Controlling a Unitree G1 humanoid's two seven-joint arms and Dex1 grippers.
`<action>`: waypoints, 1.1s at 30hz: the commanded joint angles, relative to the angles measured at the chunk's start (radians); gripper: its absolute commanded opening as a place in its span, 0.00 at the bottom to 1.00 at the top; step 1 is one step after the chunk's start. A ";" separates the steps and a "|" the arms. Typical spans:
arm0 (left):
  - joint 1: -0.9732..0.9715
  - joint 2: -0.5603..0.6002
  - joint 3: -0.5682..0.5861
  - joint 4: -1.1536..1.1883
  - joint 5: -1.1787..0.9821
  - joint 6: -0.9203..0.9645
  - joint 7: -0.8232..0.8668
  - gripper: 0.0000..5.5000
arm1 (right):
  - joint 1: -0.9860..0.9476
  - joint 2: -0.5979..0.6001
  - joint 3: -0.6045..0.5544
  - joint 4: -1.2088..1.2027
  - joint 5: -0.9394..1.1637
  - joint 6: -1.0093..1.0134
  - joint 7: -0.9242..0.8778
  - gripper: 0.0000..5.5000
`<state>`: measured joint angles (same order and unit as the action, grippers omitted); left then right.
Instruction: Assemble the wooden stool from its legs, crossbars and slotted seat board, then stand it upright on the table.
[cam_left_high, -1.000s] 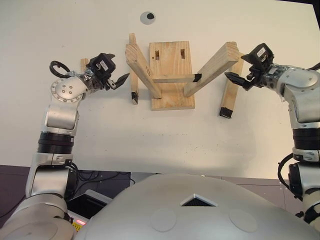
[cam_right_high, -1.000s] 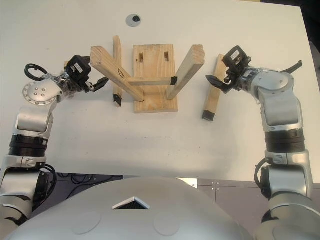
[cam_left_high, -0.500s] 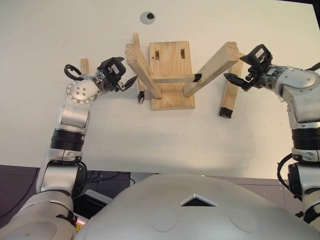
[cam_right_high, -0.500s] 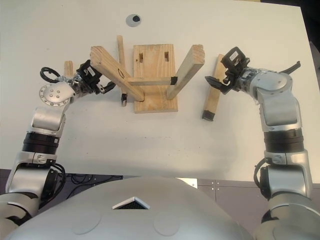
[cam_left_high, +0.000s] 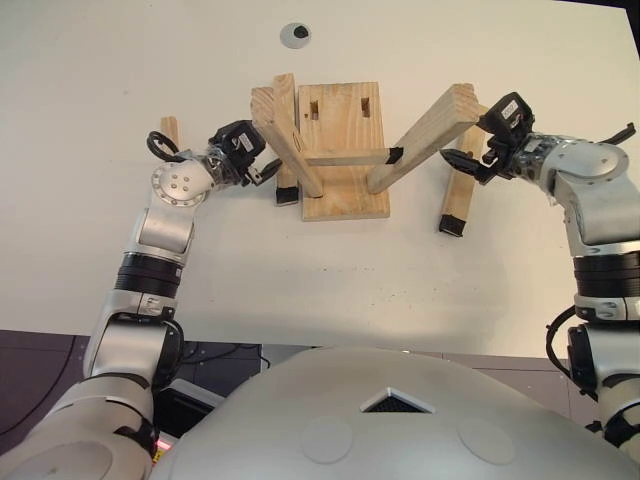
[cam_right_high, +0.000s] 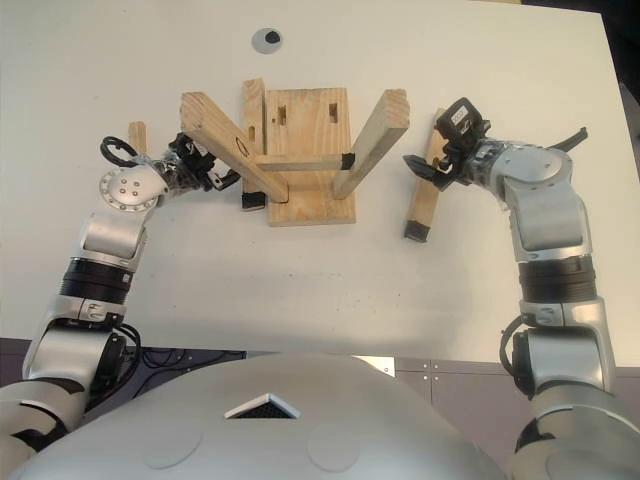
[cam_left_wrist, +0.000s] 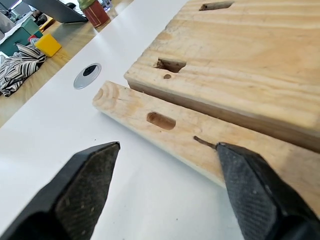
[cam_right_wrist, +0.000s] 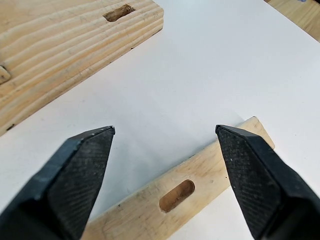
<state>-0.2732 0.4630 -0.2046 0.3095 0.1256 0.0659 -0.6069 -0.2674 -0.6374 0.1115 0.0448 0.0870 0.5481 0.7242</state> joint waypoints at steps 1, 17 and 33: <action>0.007 -0.006 -0.010 0.047 0.026 0.056 0.025 0.65 | -0.002 0.013 -0.004 -0.004 0.000 0.002 -0.011 0.68; 0.069 0.073 0.127 -0.402 -0.100 0.241 -0.020 0.65 | 0.156 -0.108 0.000 -0.217 0.101 0.026 0.175 0.68; 0.121 -0.092 -0.151 -0.688 -0.245 0.334 -0.107 0.65 | 0.060 0.106 -0.066 -0.196 0.180 0.170 -0.125 0.68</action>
<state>-0.1491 0.3854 -0.3196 -0.3574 -0.1048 0.3875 -0.6995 -0.1713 -0.5259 0.0138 -0.1879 0.2985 0.7565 0.6019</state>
